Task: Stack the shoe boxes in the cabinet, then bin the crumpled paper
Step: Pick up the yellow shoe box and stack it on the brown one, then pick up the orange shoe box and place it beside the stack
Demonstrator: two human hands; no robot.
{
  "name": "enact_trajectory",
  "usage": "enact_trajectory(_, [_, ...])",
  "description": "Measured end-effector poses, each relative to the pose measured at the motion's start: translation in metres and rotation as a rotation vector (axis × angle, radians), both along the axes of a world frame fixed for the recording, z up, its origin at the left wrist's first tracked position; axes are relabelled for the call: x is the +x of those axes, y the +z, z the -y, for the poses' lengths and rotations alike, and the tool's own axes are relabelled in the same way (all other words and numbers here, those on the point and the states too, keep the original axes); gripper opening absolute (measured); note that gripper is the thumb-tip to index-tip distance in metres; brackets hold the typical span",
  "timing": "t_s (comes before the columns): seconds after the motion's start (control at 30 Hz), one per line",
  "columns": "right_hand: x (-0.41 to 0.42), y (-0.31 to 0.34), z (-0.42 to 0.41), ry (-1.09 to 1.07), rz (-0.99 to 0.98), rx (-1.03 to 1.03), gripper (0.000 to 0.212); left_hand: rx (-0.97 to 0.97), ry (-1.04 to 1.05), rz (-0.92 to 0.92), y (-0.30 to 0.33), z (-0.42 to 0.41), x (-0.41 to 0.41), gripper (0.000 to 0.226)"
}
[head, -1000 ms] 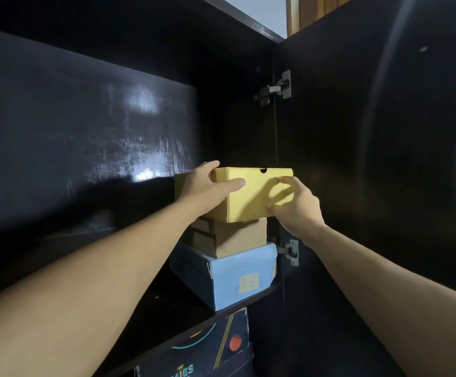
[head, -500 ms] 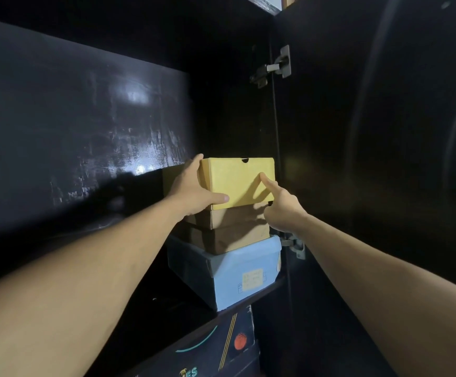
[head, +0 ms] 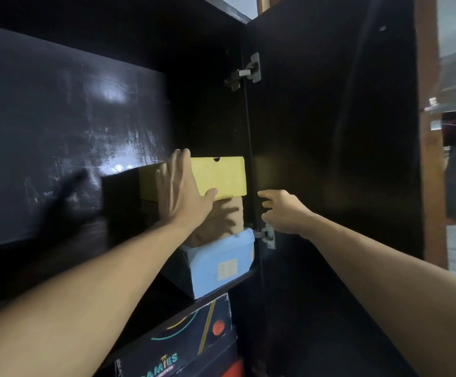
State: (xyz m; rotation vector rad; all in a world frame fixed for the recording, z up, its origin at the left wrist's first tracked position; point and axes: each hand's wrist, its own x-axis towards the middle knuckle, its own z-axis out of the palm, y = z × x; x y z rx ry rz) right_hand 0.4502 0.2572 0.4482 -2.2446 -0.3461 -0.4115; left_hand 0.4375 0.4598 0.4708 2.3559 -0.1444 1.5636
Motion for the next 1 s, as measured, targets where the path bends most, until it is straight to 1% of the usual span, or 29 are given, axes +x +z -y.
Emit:
enact_trajectory(0.03, [-0.011,0.0,0.012,-0.02,-0.007,0.002,0.064,0.014,-0.046,0.056,-0.003,0.012,-0.006,0.078])
enact_trajectory(0.07, [-0.022,0.0,0.026,-0.04,-0.012,0.007,0.063,0.013,-0.098,0.072,-0.005,0.025,-0.011,0.065])
enact_trajectory(0.1, [-0.036,0.0,0.04,-0.063,-0.017,0.011,0.062,0.015,-0.156,0.047,-0.008,0.039,-0.017,0.054])
enact_trajectory(0.17, [-0.066,-0.001,0.07,-0.133,-0.028,-0.016,0.057,0.074,-0.28,-0.136,-0.015,0.066,-0.029,0.037])
enact_trajectory(0.23, [-0.098,-0.005,0.1,-0.215,-0.056,-0.077,0.051,0.145,-0.446,-0.404,-0.022,0.095,-0.043,0.03])
enact_trajectory(0.27, [-0.114,-0.007,0.115,-0.252,-0.08,-0.096,0.048,0.173,-0.51,-0.543,-0.026,0.111,-0.053,0.032])
enact_trajectory(0.33, [-0.147,-0.013,0.144,-0.319,-0.119,-0.125,0.041,0.257,-0.559,-0.779,-0.036,0.143,-0.07,0.042])
enact_trajectory(0.43, [-0.195,-0.026,0.187,-0.429,-0.163,-0.133,0.036,0.416,-0.641,-0.964,-0.056,0.193,-0.097,0.052])
enact_trajectory(0.47, [-0.212,-0.032,0.201,-0.467,-0.184,-0.129,0.036,0.462,-0.685,-1.0,-0.065,0.208,-0.107,0.052])
enact_trajectory(0.57, [-0.258,-0.053,0.241,-0.588,-0.275,-0.094,0.035,0.57,-0.811,-1.047,-0.094,0.252,-0.139,0.045])
enact_trajectory(0.67, [-0.295,-0.081,0.279,-0.688,-0.361,-0.064,0.036,0.664,-0.895,-1.098,-0.128,0.297,-0.159,0.059])
enact_trajectory(0.73, [-0.316,-0.104,0.303,-0.756,-0.424,-0.049,0.036,0.716,-0.952,-1.142,-0.153,0.325,-0.168,0.057])
enact_trajectory(0.8, [-0.335,-0.127,0.326,-0.835,-0.49,-0.033,0.034,0.736,-1.017,-1.166,-0.176,0.351,-0.178,0.051])
enact_trajectory(0.83, [-0.344,-0.139,0.337,-0.872,-0.527,-0.028,0.032,0.731,-1.048,-1.188,-0.188,0.363,-0.183,0.052])
enact_trajectory(1.0, [-0.373,-0.2,0.398,-0.97,-0.678,-0.017,0.031,0.724,-1.103,-1.352,-0.254,0.423,-0.197,0.064])
